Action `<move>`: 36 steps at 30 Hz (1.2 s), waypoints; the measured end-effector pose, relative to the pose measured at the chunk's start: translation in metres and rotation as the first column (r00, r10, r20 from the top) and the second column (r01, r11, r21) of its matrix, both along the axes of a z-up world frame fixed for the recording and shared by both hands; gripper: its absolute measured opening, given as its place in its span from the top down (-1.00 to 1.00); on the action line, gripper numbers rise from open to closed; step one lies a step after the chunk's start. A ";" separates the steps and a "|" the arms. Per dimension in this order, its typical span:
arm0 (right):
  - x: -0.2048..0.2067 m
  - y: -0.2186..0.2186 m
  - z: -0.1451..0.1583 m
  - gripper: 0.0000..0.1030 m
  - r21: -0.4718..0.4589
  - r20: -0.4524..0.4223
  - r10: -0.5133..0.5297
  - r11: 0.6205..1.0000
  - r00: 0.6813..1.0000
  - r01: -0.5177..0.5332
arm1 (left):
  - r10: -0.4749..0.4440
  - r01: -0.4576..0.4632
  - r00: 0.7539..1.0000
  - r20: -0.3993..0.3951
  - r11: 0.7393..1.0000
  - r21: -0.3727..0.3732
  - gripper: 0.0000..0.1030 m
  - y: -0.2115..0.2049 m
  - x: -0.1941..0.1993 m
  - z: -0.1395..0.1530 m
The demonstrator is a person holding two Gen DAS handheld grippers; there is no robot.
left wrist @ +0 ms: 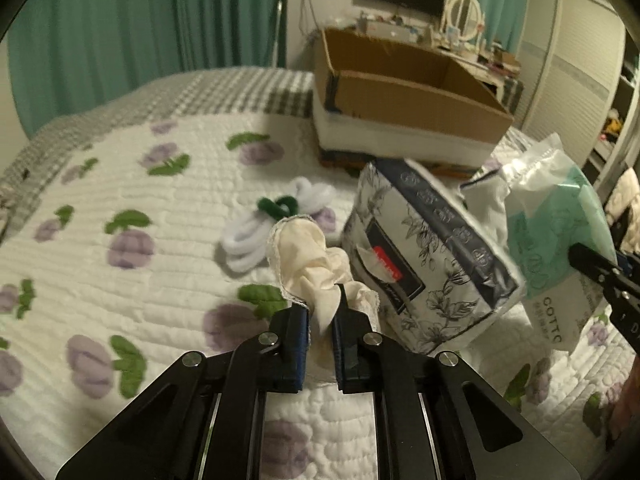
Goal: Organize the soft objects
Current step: 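Grasp the cream cloth with the left tool while the right tool grasps the mint towel pack, then carry the cloth and towel pack to the box and open both tools inside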
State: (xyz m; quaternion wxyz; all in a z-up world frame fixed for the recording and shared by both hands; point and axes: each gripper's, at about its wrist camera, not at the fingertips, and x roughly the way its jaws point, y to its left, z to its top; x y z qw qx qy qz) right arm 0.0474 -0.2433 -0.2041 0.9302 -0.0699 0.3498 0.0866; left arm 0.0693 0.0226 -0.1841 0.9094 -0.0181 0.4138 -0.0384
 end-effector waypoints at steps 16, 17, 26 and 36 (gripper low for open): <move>-0.067 0.004 0.105 0.57 0.037 0.255 0.032 0.998 0.966 -0.042 | -0.017 0.021 0.974 0.225 1.000 -0.016 0.82 0.003 -0.053 0.111; -0.071 0.003 0.115 0.57 0.038 0.276 0.028 0.998 0.961 -0.040 | -0.022 0.029 0.969 0.246 0.999 -0.025 0.82 0.002 -0.054 0.122; -0.085 -0.005 0.193 0.57 0.094 0.416 0.017 0.994 0.909 -0.061 | -0.068 0.080 0.907 0.417 0.997 -0.011 0.82 -0.008 -0.058 0.200; -0.050 0.001 0.245 0.57 0.111 0.507 0.012 0.991 0.862 -0.079 | -0.112 0.102 0.857 0.503 0.994 0.047 0.82 -0.017 -0.018 0.237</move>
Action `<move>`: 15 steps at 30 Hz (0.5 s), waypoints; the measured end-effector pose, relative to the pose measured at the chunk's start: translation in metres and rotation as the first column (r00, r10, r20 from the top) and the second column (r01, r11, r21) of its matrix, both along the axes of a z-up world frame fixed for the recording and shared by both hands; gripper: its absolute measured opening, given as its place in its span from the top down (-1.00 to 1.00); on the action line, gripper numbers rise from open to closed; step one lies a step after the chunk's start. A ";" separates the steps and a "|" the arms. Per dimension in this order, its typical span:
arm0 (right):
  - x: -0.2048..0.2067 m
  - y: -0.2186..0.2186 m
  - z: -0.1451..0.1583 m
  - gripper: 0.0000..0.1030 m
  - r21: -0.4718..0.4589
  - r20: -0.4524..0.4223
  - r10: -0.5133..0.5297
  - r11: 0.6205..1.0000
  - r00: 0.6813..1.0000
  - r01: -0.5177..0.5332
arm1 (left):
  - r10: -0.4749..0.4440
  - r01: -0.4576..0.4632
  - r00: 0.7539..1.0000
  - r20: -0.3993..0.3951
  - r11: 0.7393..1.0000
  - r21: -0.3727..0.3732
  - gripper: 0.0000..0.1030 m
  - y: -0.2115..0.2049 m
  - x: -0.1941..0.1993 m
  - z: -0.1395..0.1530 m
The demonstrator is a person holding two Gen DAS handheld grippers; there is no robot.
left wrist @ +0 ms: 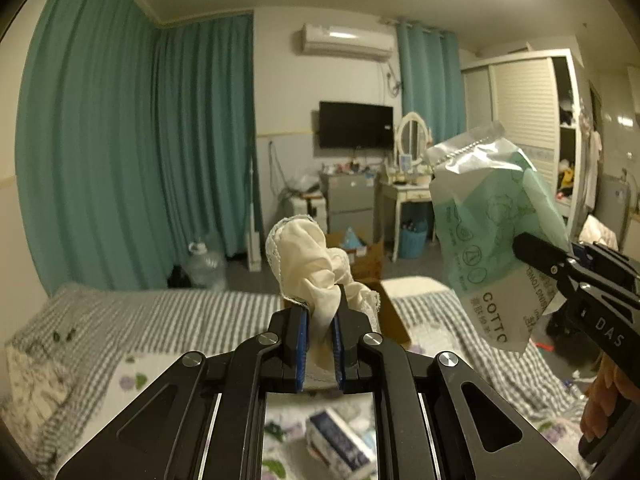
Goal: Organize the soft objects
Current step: 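Carry the cloth and towel pack to the box and open both tools inside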
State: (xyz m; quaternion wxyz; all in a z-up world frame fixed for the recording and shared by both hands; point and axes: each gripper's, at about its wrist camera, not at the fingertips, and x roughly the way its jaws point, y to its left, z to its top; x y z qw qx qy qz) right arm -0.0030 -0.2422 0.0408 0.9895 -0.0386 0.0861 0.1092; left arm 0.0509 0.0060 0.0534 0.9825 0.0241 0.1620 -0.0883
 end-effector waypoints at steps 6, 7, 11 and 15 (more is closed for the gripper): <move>0.043 0.010 0.014 0.57 -0.005 0.027 0.009 1.000 1.000 -0.009 | -0.001 0.002 1.000 0.013 1.000 -0.020 0.82 0.001 0.046 0.005; 0.049 0.011 0.014 0.57 -0.003 0.027 0.011 1.000 1.000 -0.011 | 0.001 0.000 1.000 0.017 1.000 -0.015 0.82 0.000 0.053 0.004; 0.084 0.015 0.010 0.56 0.003 0.021 0.013 1.000 1.000 -0.013 | 0.006 -0.006 1.000 0.010 1.000 -0.013 0.82 -0.002 0.085 -0.008; 0.126 0.016 -0.010 0.56 -0.006 -0.016 0.005 1.000 1.000 -0.006 | 0.021 -0.021 0.999 -0.029 1.000 -0.004 0.82 -0.004 0.120 -0.029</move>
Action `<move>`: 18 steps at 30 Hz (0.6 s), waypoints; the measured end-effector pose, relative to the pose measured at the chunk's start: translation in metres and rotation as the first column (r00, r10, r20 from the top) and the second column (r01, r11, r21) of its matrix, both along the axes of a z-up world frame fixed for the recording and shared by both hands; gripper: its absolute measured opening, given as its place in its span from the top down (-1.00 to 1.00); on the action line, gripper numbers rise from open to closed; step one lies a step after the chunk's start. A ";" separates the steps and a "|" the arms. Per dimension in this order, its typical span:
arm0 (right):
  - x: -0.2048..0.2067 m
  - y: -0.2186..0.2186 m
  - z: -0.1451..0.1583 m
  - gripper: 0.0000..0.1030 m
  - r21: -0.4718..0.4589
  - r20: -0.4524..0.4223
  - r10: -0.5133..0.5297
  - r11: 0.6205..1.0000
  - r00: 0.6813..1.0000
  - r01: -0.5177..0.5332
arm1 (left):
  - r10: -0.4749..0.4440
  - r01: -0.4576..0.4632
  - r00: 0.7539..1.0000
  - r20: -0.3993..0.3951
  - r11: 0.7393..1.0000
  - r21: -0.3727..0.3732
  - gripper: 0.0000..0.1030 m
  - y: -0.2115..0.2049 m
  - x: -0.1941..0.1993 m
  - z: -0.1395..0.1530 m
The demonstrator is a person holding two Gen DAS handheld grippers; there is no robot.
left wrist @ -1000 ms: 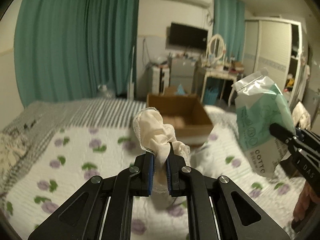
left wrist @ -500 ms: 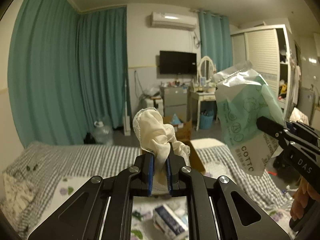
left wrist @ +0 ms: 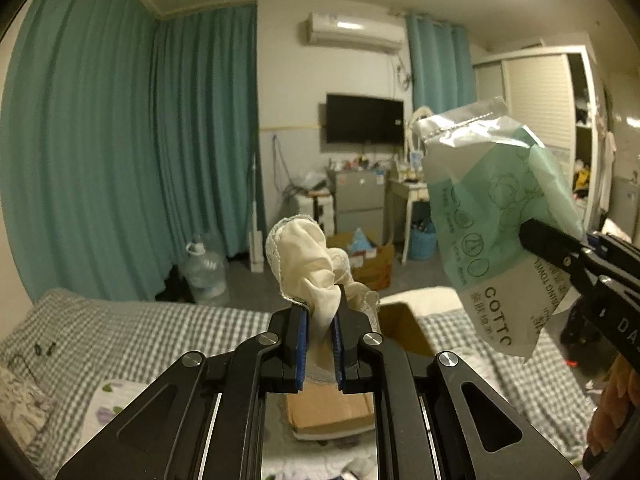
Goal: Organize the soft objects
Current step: 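Carry the cloth and towel pack to the box and open both tools inside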
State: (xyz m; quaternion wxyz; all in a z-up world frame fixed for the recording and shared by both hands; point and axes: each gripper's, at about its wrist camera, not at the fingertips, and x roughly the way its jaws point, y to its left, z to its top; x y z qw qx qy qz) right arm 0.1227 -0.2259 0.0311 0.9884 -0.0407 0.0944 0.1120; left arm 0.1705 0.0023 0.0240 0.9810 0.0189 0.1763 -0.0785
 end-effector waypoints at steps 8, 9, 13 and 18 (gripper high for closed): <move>0.083 -0.009 -0.079 0.56 -0.031 -0.174 -0.014 0.999 0.985 0.008 | 0.000 0.000 0.989 -0.145 1.000 0.003 0.82 -0.002 0.082 -0.066; 0.092 -0.010 -0.089 0.56 -0.037 -0.195 -0.018 0.999 0.981 0.010 | -0.005 0.005 0.986 -0.166 1.000 0.000 0.82 -0.002 0.091 -0.075; 0.131 -0.016 -0.138 0.56 -0.040 -0.307 -0.020 0.999 0.951 0.008 | -0.019 0.023 0.970 -0.243 1.000 0.011 0.82 -0.012 0.120 -0.109; 0.165 -0.015 -0.177 0.51 -0.078 -0.398 -0.030 0.997 0.917 -0.001 | -0.026 0.045 0.941 -0.336 0.998 0.048 0.81 -0.023 0.143 -0.145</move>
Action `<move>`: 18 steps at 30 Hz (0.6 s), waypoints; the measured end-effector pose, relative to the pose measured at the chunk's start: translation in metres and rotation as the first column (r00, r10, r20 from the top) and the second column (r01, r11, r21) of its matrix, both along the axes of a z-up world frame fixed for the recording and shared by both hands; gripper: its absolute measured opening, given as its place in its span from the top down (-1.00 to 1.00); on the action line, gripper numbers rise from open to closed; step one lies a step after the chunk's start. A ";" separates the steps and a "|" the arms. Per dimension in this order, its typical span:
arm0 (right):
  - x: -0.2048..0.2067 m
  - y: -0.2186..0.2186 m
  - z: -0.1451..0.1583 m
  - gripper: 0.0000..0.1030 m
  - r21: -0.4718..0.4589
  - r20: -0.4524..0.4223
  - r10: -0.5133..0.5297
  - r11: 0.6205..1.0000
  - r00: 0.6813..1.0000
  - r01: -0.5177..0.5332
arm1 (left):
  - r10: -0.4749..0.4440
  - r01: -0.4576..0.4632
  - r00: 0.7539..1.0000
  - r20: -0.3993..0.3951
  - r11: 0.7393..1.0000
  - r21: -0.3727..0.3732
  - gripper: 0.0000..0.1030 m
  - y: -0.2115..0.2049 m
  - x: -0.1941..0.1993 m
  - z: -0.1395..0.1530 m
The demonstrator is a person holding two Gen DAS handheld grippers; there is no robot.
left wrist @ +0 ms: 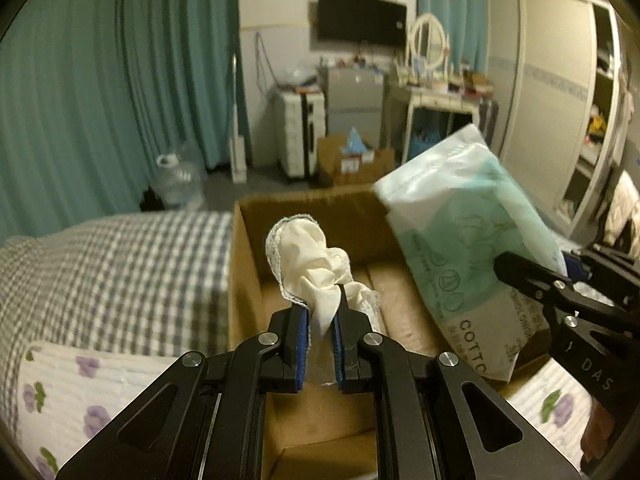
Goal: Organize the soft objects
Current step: 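Carry the cloth and towel pack to the box and open both tools inside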
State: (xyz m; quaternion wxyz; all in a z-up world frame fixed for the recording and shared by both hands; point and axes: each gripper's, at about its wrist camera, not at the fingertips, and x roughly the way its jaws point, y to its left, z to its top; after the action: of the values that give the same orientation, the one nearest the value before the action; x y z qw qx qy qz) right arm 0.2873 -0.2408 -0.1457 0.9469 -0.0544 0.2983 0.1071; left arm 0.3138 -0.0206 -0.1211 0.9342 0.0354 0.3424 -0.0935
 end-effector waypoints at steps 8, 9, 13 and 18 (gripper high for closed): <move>0.021 0.029 -0.039 0.50 -0.092 -0.126 0.035 0.995 0.991 -0.047 | 0.019 -0.016 0.999 -0.039 0.997 0.073 0.72 -0.007 0.002 -0.019; 0.022 0.029 -0.044 0.50 -0.095 -0.136 0.032 0.994 0.990 -0.045 | 0.015 -0.012 0.999 -0.039 0.997 0.070 0.69 -0.006 0.003 -0.018; 0.017 0.030 -0.047 0.35 -0.118 -0.130 0.024 0.992 0.991 -0.039 | 0.018 -0.014 0.999 -0.037 0.995 0.103 0.66 -0.010 0.005 -0.020; 0.005 0.030 -0.033 -0.36 -0.151 -0.049 0.000 0.988 0.999 -0.007 | 0.030 -0.027 0.999 -0.027 0.993 0.114 0.30 -0.008 0.006 -0.013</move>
State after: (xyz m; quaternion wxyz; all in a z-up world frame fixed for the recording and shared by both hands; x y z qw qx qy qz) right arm 0.2920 -0.2111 -0.1787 0.9322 -0.1239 0.3287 0.0871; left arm 0.3200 -0.0283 -0.1343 0.9270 0.0824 0.3608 -0.0610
